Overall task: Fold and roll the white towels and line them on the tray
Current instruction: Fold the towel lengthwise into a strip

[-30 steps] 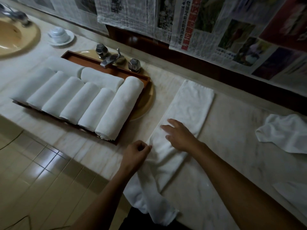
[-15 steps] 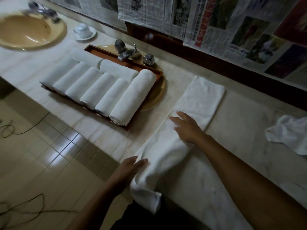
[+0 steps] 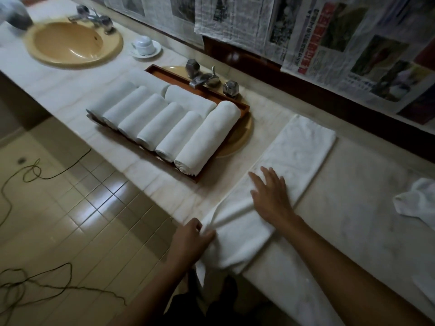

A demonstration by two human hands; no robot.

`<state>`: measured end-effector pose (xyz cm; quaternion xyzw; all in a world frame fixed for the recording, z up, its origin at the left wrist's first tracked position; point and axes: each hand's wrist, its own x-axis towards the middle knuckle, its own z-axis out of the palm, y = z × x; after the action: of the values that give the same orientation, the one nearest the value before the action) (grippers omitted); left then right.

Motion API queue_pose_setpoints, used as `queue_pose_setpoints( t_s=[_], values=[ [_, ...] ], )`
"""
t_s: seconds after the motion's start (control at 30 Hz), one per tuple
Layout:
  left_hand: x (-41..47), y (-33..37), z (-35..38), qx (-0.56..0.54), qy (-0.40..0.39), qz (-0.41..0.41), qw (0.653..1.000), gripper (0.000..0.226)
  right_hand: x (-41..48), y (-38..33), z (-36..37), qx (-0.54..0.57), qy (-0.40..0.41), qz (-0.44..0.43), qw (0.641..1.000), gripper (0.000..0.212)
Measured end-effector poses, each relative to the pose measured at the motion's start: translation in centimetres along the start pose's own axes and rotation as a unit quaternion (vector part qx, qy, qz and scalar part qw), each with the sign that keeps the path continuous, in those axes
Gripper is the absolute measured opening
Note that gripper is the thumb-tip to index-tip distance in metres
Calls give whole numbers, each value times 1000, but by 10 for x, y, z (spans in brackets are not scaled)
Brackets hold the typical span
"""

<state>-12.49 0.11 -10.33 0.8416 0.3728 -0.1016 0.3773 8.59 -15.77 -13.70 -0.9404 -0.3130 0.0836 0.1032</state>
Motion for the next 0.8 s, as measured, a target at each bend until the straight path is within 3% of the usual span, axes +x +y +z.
queue_pose_setpoints(
  t_s=[0.1,0.23,0.43,0.5,0.57,0.63,0.67,0.8],
  values=[
    [-1,6,5,82,4,14,997,42,-36,-34,28,2,2,-34,999,56],
    [1,11,5,160,14,45,986,26,-49,-37,45,-19,22,-29,999,56],
    [-2,-6,-3,164,-4,79,983,11,-48,-31,42,-23,26,-37,999,57],
    [-2,-13,-10,106,-14,62,992,14,-48,-33,43,-24,36,-34,999,57],
    [-1,-14,-18,-74,-59,-27,995,18,-48,-35,42,-29,39,-34,998,57],
    [1,-16,-26,-234,-146,-107,955,25,-47,-35,42,-32,34,-30,998,57],
    [3,-20,-30,-234,-175,-105,951,26,-47,-35,42,-33,34,-30,998,56],
    [8,-39,-38,-36,-238,-12,971,41,-47,-36,43,-36,39,-33,998,56]
  ],
)
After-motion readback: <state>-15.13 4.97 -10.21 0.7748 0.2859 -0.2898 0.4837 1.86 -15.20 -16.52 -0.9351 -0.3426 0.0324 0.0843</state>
